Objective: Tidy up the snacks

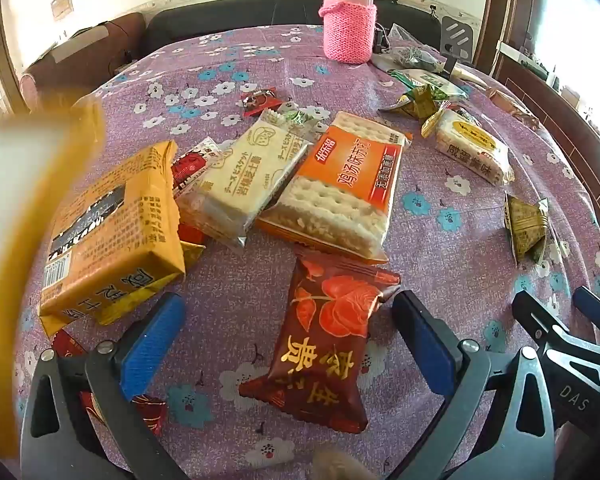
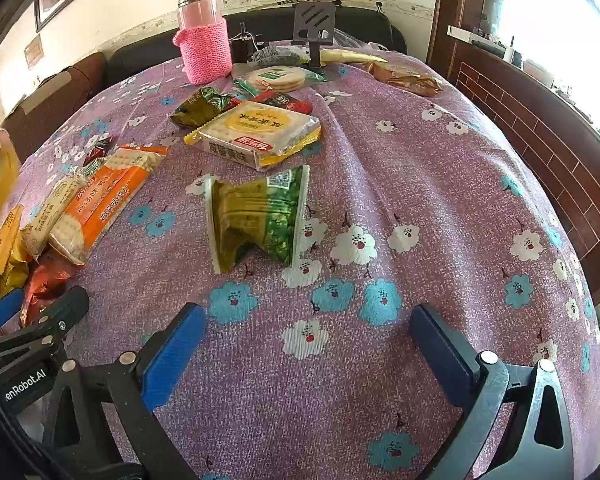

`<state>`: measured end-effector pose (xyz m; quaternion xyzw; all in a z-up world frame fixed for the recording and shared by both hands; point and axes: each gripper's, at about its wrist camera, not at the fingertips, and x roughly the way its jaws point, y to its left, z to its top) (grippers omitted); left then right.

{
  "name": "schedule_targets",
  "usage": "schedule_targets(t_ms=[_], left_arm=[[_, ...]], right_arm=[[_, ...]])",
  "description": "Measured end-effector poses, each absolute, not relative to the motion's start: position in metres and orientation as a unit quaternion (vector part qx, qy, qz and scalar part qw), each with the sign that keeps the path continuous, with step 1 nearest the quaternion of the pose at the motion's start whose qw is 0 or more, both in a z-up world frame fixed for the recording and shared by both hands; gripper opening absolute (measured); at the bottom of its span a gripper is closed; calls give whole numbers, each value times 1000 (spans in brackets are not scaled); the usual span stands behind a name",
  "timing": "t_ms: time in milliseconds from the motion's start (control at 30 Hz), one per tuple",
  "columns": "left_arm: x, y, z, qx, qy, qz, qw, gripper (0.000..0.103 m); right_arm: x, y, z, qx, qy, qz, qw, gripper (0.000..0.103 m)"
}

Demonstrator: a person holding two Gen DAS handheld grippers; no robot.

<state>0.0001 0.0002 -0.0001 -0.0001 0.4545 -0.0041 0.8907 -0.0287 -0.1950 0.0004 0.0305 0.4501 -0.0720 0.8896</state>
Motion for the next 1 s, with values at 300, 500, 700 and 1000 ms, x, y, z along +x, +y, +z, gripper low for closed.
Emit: schedule_targets(t_ms=[300, 500, 700, 1000], left_arm=[[0, 0, 0, 2, 453, -3, 891, 103], [-1, 0, 0, 3, 453, -3, 891, 103], [0, 0, 0, 3, 454, -3, 891, 103], [1, -3, -3, 2, 454, -2, 891, 103]], right_arm=[[-29, -195, 0, 31, 449, -72, 890, 103], [-29, -195, 0, 31, 449, -72, 890, 103], [-29, -195, 0, 31, 448, -72, 890, 103], [-29, -195, 0, 31, 449, -72, 890, 103]])
